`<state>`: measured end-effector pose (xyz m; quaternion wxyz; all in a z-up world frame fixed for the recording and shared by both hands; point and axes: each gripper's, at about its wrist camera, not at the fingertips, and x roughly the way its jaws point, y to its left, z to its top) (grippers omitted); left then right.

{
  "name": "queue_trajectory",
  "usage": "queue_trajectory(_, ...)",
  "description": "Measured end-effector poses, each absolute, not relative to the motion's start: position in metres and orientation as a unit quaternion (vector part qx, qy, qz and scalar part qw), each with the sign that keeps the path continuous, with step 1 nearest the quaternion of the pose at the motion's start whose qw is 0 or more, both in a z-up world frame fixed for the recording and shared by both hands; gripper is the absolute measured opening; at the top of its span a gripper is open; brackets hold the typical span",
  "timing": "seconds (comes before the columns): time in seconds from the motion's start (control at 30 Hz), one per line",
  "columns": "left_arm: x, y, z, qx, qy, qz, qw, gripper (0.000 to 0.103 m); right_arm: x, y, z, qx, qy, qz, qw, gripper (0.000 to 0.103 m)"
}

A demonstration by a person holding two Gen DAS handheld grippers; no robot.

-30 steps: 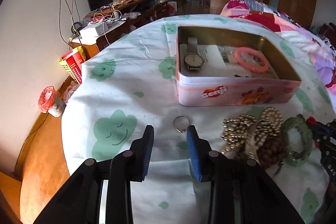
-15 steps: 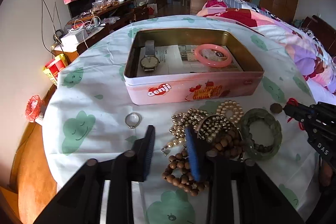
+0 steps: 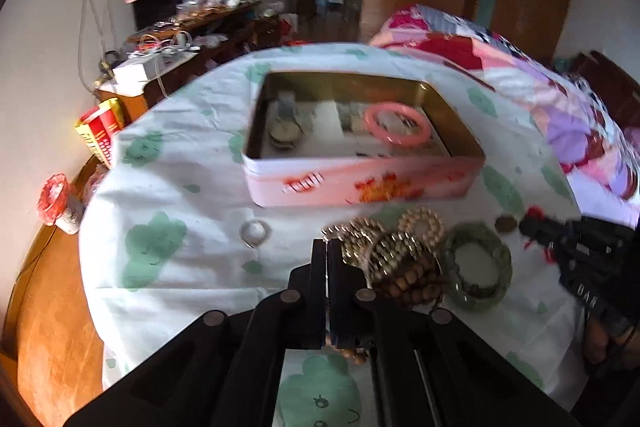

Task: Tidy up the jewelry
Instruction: 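Grasp the red string with pendant with the right tool while the left tool reopens, then grasp the silver bangle with the left tool and lift it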

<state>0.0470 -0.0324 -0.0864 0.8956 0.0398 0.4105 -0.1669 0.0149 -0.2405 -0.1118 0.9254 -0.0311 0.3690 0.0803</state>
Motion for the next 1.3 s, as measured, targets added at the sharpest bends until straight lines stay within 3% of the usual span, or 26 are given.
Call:
queue_trajectory(0.03, 0.048, -0.032, -0.085, 0.038, 0.412, -0.161, 0.896, 0.015, 0.015, -0.24, -0.113, -0.032, 0.37, 0.081, 0.925, 0.007)
queue_trajectory(0.07, 0.048, -0.032, -0.083, 0.037, 0.412, -0.157, 0.897, 0.046, 0.015, -0.24, -0.113, -0.034, 0.371, 0.082, 0.925, 0.007)
queue_trajectory(0.13, 0.042, -0.031, -0.08, 0.032, 0.399, -0.15, 0.904, 0.073, 0.014, -0.237, -0.114, -0.037, 0.371, 0.084, 0.924, 0.007)
queue_trajectory(0.3, 0.039, -0.042, -0.086, 0.067, 0.403, -0.145, 0.901, 0.073, 0.013, -0.235, -0.113, -0.039, 0.369, 0.085, 0.925, 0.007)
queue_trajectory(0.43, 0.039, -0.05, -0.097, 0.081, 0.423, -0.157, 0.889, 0.036, 0.012, -0.235, -0.113, -0.041, 0.368, 0.085, 0.925, 0.007)
queue_trajectory(0.47, 0.039, -0.052, -0.1, 0.081, 0.428, -0.163, 0.885, 0.03, 0.012, -0.235, -0.113, -0.041, 0.369, 0.085, 0.925, 0.007)
queue_trajectory(0.53, 0.039, -0.055, -0.102, 0.083, 0.427, -0.169, 0.884, 0.03, 0.012, -0.234, -0.113, -0.041, 0.37, 0.086, 0.924, 0.007)
queue_trajectory(0.63, 0.04, -0.056, -0.104, 0.072, 0.435, -0.183, 0.879, 0.009, 0.011, -0.231, -0.114, -0.045, 0.371, 0.088, 0.923, 0.007)
queue_trajectory(0.67, 0.038, -0.057, -0.103, 0.077, 0.433, -0.185, 0.879, 0.007, 0.011, -0.231, -0.114, -0.046, 0.37, 0.089, 0.924, 0.007)
queue_trajectory(1.3, 0.044, -0.043, -0.041, 0.082, 0.373, -0.17, 0.908, 0.004, 0.012, -0.225, -0.076, -0.05, 0.325, 0.104, 0.939, 0.007)
